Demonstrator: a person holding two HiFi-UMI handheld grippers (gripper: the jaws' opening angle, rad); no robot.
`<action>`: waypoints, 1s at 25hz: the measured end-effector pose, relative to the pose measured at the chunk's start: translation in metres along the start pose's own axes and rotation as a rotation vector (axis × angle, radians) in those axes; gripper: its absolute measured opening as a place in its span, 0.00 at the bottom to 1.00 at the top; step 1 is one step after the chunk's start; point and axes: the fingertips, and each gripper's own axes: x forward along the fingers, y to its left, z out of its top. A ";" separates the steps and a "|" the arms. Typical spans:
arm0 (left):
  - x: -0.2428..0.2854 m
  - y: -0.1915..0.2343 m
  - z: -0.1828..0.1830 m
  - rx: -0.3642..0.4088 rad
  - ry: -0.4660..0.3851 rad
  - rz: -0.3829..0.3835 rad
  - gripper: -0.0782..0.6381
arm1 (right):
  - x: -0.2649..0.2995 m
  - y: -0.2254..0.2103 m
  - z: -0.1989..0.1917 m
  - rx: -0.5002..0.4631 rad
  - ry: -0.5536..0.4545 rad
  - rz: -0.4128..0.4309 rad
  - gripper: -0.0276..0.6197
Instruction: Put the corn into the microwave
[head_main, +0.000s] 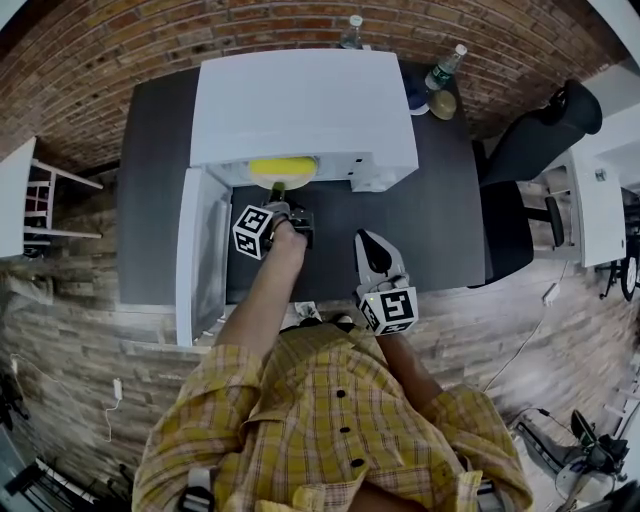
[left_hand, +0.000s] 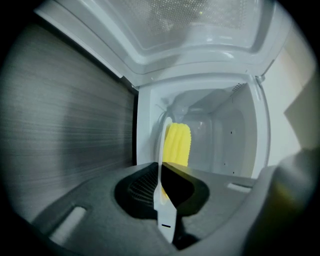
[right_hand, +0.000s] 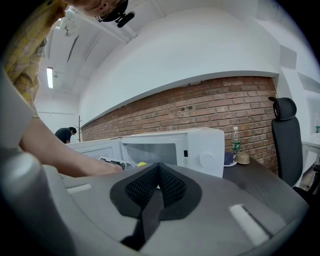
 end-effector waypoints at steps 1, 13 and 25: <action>0.002 -0.001 0.000 -0.002 0.001 0.000 0.13 | 0.001 0.001 0.000 -0.002 -0.001 0.004 0.05; 0.012 -0.001 0.000 -0.012 0.004 0.068 0.17 | 0.008 0.005 -0.001 0.004 0.004 0.019 0.05; 0.017 0.008 -0.001 -0.039 0.008 0.093 0.27 | 0.005 0.000 -0.005 0.008 0.019 0.013 0.05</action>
